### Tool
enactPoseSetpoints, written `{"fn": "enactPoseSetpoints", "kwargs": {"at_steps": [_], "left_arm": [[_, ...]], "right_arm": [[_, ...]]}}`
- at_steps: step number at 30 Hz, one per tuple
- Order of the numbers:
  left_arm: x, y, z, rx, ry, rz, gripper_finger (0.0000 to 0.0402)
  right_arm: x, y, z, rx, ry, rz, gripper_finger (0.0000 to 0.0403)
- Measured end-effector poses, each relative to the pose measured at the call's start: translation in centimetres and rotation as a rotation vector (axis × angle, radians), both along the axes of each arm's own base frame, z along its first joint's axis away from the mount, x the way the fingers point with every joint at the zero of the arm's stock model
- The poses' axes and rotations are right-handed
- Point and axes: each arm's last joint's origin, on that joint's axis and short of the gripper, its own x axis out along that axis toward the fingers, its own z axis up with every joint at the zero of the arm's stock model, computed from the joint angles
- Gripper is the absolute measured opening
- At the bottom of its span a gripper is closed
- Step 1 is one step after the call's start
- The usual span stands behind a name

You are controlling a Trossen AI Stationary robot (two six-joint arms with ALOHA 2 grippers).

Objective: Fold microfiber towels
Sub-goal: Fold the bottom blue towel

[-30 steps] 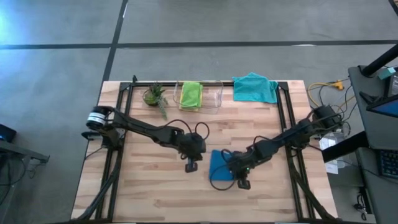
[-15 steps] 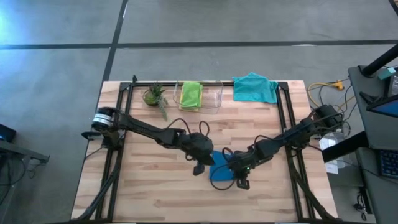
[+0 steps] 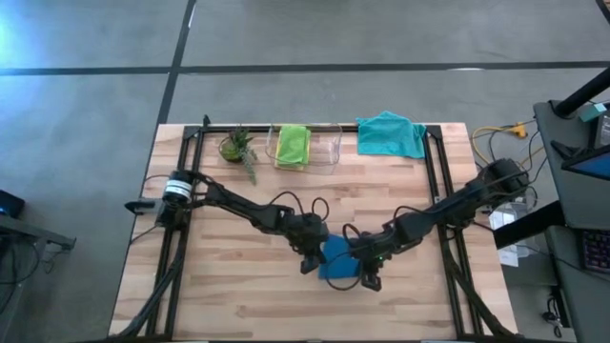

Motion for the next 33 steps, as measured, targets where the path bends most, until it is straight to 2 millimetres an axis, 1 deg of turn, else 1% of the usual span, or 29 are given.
{"fn": "enactPoseSetpoints", "kwargs": {"at_steps": [9, 18, 26, 33], "left_arm": [[-0.2, 0.1, -0.3, 0.026, 0.024, 0.019, 0.0000], [-0.6, 0.0, -0.8, 0.035, 0.089, 0.015, 0.0000], [-0.7, 0.0, -0.9, 0.036, 0.109, 0.014, 0.0000], [-1.8, 0.6, 0.3, 0.085, 0.161, -0.013, 0.0000]], "right_arm": [[-0.5, -0.3, 1.5, 0.006, -0.047, -0.065, 0.0011], [-0.6, -0.5, 1.4, 0.001, -0.039, -0.106, 0.0011], [-1.3, -0.9, 0.1, -0.006, 0.018, -0.189, 0.0011], [-2.2, -1.4, -1.3, -0.017, 0.058, -0.267, 0.0011]]}}
